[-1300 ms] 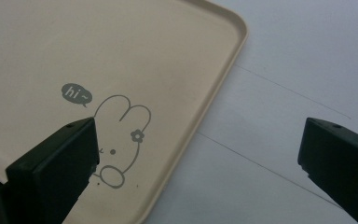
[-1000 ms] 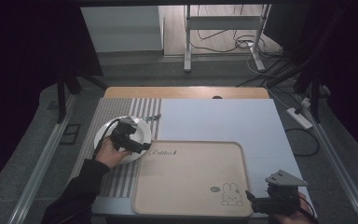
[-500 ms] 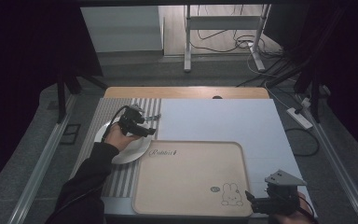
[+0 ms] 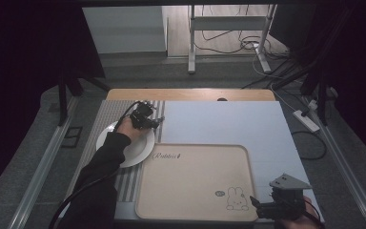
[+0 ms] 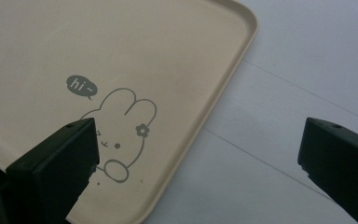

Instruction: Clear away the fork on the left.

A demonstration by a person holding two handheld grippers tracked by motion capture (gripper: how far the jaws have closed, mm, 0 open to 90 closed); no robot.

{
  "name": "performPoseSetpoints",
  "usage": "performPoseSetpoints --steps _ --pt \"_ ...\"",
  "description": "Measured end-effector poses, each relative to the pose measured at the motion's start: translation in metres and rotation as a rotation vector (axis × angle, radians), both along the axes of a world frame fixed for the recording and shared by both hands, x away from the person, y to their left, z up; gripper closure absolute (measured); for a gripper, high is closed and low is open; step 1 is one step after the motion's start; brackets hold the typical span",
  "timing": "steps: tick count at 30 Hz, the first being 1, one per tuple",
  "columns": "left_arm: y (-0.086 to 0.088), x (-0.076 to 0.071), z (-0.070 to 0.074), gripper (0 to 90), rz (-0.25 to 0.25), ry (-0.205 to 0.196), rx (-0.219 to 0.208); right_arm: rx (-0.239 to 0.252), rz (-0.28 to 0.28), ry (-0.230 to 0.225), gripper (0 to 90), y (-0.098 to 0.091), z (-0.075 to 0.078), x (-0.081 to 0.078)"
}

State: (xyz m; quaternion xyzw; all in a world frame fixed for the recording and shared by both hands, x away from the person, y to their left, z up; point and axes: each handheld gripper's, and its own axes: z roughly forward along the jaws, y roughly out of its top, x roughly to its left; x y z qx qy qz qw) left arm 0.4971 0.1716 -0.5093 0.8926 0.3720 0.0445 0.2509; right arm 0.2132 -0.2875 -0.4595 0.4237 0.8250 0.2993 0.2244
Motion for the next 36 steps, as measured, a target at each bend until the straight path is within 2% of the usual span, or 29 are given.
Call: performPoseSetpoints --steps 2,10,13,18,21,24,26,28,29,32,33,36 --pt "-0.002 0.01 -0.007 88.7 0.012 0.012 0.048 -0.001 0.002 0.002 0.0 0.0 0.0 0.0" --pt "0.006 0.03 -0.009 88.7 0.066 0.013 0.013 -0.001 0.009 0.006 0.0 0.0 0.0 0.0" --pt "0.007 0.036 -0.008 88.7 0.085 -0.003 0.038 -0.009 0.016 0.009 0.0 0.001 -0.001 0.0" --pt "0.008 0.046 -0.008 88.7 0.093 -0.007 0.044 -0.018 0.021 0.012 0.0 0.002 -0.001 0.0" --pt "0.008 0.053 -0.008 88.7 0.103 -0.017 0.062 -0.018 0.022 0.016 0.0 0.002 -0.001 0.0" --pt "0.011 0.059 -0.008 88.8 0.112 -0.002 0.042 -0.018 0.02 0.016 0.0 0.001 -0.001 0.0" --pt "0.014 0.059 -0.005 88.7 0.089 0.016 0.033 -0.016 0.017 0.018 0.0 0.001 -0.001 0.0" --pt "0.017 0.058 -0.001 87.0 0.084 0.006 0.017 -0.012 0.015 0.016 0.0 0.001 -0.001 0.0" --pt "0.023 0.058 0.006 81.8 0.084 -0.002 -0.012 -0.011 0.015 0.017 0.0 0.001 -0.001 0.0" --pt "0.029 0.057 0.011 57.8 0.085 -0.012 -0.019 -0.016 0.018 0.018 0.0 0.001 -0.001 0.0" --pt "0.034 0.057 0.012 52.0 0.096 -0.016 0.01 -0.018 0.02 0.017 0.0 0.001 -0.001 0.0" --pt "0.042 0.057 0.01 30.3 0.124 -0.028 0.04 -0.019 0.021 0.016 0.0 0.002 -0.001 0.0"
